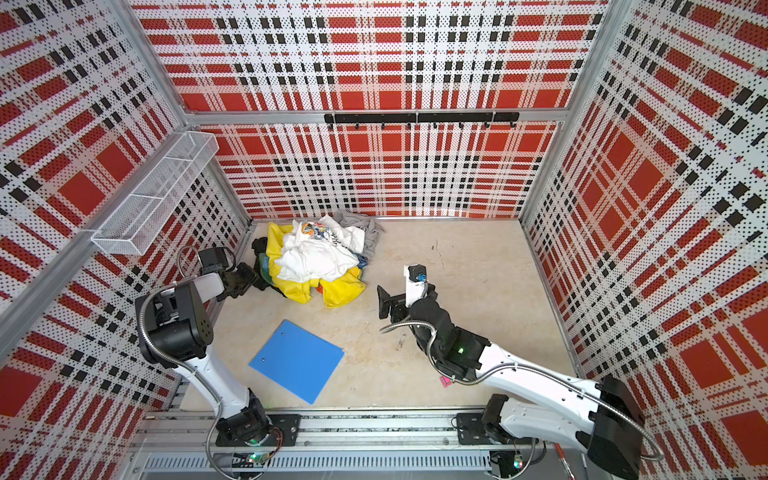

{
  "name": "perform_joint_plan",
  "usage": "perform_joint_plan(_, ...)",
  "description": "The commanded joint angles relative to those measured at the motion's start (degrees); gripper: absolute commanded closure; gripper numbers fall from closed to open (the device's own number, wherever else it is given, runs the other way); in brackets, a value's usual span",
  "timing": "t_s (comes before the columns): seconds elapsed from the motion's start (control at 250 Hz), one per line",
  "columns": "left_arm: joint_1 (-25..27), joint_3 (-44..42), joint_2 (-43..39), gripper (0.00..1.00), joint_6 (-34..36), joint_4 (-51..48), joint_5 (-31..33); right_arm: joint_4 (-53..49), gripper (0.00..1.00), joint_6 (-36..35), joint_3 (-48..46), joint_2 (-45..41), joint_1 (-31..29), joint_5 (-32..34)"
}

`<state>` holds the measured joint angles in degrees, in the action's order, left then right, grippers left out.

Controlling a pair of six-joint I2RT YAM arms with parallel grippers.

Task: Pick out a specific cloth from the pile
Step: 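Close the left gripper on the black garment and lift it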

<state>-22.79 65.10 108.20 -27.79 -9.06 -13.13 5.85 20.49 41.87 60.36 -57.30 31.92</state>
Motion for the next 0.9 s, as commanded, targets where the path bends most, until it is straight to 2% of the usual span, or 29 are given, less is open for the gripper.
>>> perform_joint_plan(0.0, -0.02, 1.87, 1.43, 0.59, 0.59, -0.71, 0.96, 0.94, 0.00, 1.28, -0.73, 0.11, -0.19, 1.18)
perform_joint_plan(0.18, 0.03, 2.66, 2.95, 0.61, 1.01, -0.87, 1.04, 0.81, 0.00, 1.83, -1.19, -0.37, -0.19, 1.73)
perform_joint_plan(0.264, 0.01, 2.58, 3.24, 0.70, 0.64, -0.70, 1.17, 0.67, 0.00, 1.83, -1.13, -0.42, -0.20, 1.76)
perform_joint_plan(0.46, 0.42, 1.76, 1.37, 0.85, -0.10, 0.09, 1.34, 0.14, 0.00, 1.92, -0.94, -0.36, -0.25, 1.59)
perform_joint_plan(0.616, 0.49, 0.13, -2.41, 0.95, -1.44, 0.61, 2.00, 0.17, 0.00, 2.44, -1.03, -0.39, -0.27, 0.99)
perform_joint_plan(0.892, -0.64, -5.80, -12.74, 1.00, -4.28, 3.34, 4.33, -0.57, 0.00, 2.79, -1.07, -0.33, -0.38, 0.86)
